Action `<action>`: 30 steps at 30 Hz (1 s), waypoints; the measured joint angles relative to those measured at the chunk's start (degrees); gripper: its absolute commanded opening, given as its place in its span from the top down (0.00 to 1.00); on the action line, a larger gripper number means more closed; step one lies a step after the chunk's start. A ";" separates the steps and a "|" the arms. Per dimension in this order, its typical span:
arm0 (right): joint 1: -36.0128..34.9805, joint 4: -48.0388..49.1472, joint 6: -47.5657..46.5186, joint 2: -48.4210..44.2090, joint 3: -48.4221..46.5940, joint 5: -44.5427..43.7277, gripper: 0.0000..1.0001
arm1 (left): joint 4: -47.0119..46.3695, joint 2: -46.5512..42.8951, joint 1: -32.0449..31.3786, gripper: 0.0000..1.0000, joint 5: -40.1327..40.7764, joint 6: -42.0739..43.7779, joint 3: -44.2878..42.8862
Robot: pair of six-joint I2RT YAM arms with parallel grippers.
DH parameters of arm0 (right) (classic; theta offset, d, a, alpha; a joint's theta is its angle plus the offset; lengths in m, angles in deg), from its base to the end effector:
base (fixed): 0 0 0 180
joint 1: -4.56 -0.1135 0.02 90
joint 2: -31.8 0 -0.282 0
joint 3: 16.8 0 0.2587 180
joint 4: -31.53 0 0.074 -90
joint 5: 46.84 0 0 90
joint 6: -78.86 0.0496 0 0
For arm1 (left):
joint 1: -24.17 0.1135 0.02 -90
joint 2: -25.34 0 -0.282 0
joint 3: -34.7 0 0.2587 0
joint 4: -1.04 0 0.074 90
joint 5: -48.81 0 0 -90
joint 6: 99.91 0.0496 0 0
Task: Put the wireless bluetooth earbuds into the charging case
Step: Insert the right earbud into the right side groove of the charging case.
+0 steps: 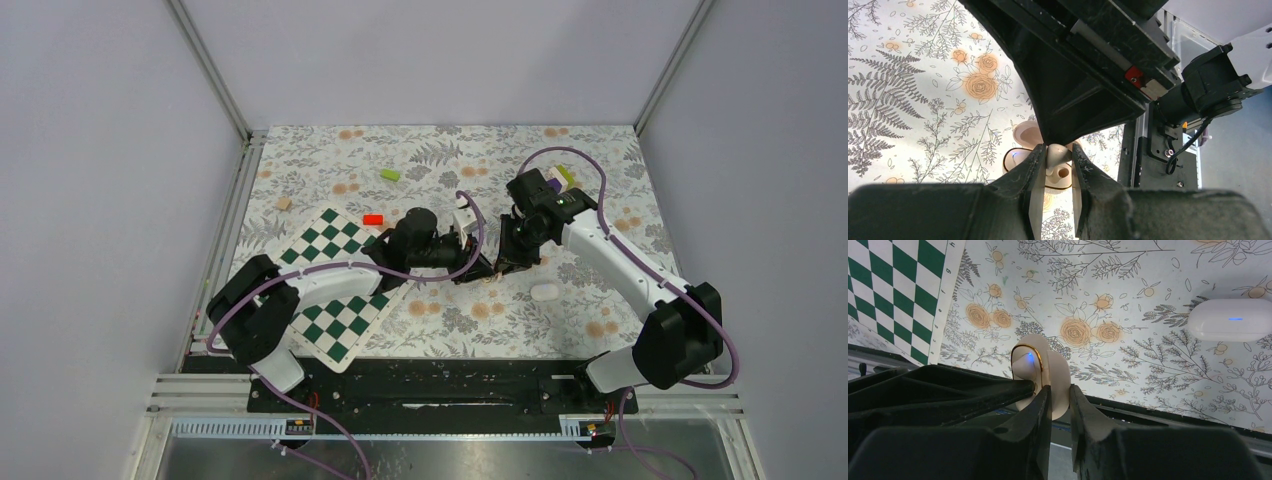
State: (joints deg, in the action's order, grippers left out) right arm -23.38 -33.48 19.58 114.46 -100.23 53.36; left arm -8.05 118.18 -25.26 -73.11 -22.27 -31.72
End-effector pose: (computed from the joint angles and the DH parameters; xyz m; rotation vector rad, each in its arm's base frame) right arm 0.2574 0.1465 0.2861 0.0108 2.7884 0.5292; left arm 0.2249 -0.3030 0.2455 1.0255 1.7470 -1.2351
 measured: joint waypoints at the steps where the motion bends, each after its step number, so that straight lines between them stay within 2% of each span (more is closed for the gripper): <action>1: -0.02 0.02 0.00 0.00 0.00 0.00 1.00 | 0.09 -0.11 -0.04 1.00 0.04 0.37 0.00; 10: -0.13 0.02 0.02 0.02 -0.02 0.04 1.00 | 3.08 -0.07 -0.13 1.00 -0.22 1.20 -1.46; 23: -0.20 0.02 0.00 0.11 -0.11 0.48 1.00 | 8.13 -0.04 -0.17 0.82 -0.22 2.58 -3.67; 30: -0.20 0.02 -0.02 0.15 -0.11 0.87 1.00 | 9.75 -0.20 -0.35 0.80 0.02 3.39 -4.28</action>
State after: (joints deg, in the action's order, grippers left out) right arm -23.58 -33.46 19.56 114.61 -100.34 54.23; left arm 1.70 117.98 -25.61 -73.09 -18.88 -36.01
